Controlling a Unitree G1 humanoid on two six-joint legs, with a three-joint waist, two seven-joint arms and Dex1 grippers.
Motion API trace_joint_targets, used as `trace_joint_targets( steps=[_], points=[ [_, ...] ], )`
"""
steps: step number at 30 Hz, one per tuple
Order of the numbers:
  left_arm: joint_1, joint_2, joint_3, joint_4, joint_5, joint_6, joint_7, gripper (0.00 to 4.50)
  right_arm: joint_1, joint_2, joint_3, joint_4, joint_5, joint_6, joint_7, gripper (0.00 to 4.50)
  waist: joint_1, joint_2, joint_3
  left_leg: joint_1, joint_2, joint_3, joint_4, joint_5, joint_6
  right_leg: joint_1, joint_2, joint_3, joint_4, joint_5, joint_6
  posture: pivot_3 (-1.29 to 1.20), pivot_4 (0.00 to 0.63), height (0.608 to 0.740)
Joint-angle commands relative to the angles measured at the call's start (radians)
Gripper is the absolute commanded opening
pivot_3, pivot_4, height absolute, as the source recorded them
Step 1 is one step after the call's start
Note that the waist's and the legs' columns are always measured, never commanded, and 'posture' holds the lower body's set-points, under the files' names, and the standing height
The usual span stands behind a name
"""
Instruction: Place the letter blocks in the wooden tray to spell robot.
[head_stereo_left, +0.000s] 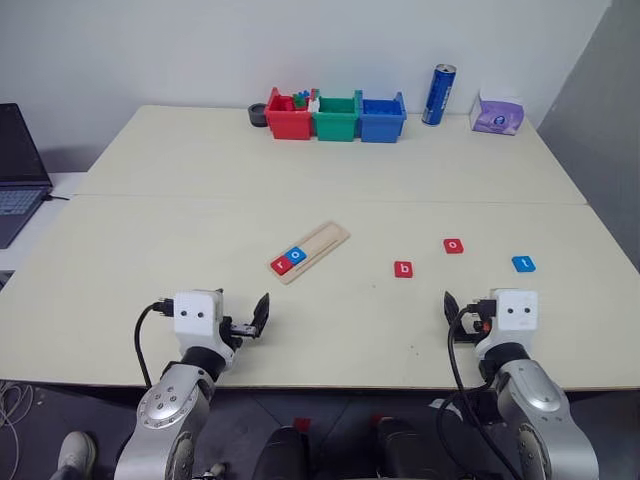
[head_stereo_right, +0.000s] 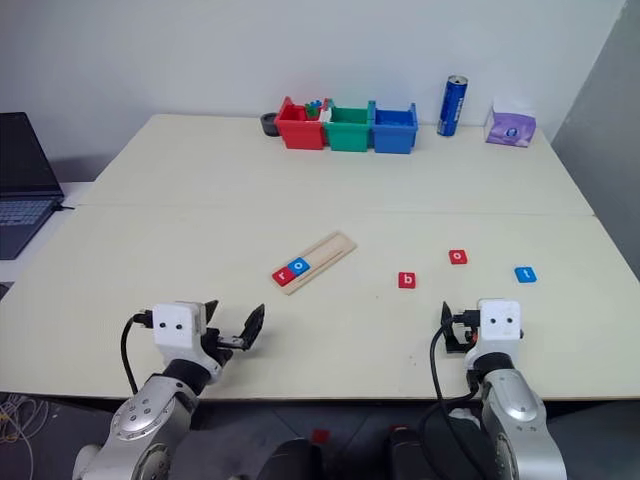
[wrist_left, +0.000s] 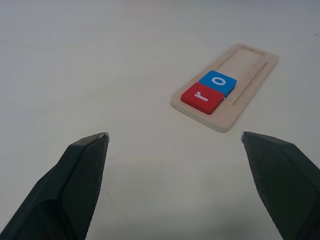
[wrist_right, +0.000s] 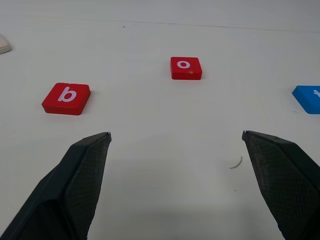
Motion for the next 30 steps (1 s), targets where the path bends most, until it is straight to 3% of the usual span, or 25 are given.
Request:
trace_joint_targets(
  steps=[1, 25, 30],
  points=[
    [0.000, -0.005, -0.010, -0.038, 0.019, -0.034, 0.016, 4.50, -0.013, 0.001, 0.003, -0.036, -0.016, -0.011, -0.008, 4.47, 0.000, 0.000, 0.000, 0.000, 0.000, 0.000, 0.000, 0.000, 0.000, 0.000, 0.000, 0.000, 0.000, 0.000, 0.000, 0.00, 0.150, 0.740],
    [-0.018, -0.013, -0.015, -0.034, 0.006, -0.048, 0.024, 4.50, -0.020, 0.008, 0.006, -0.042, -0.046, -0.019, -0.025, 4.47, 0.000, 0.000, 0.000, 0.000, 0.000, 0.000, -0.001, 0.000, 0.000, 0.000, 0.000, 0.000, 0.000, 0.000, -0.001, 0.00, 0.150, 0.740],
    [-0.068, 0.025, 0.008, 0.000, -0.029, -0.026, -0.022, 4.50, -0.055, -0.039, 0.013, -0.061, -0.004, -0.002, 0.052, 4.47, 0.000, 0.000, 0.000, 0.000, 0.000, 0.000, -0.001, 0.000, 0.000, 0.000, 0.000, 0.000, 0.000, 0.000, -0.001, 0.00, 0.150, 0.740]
  ],
)
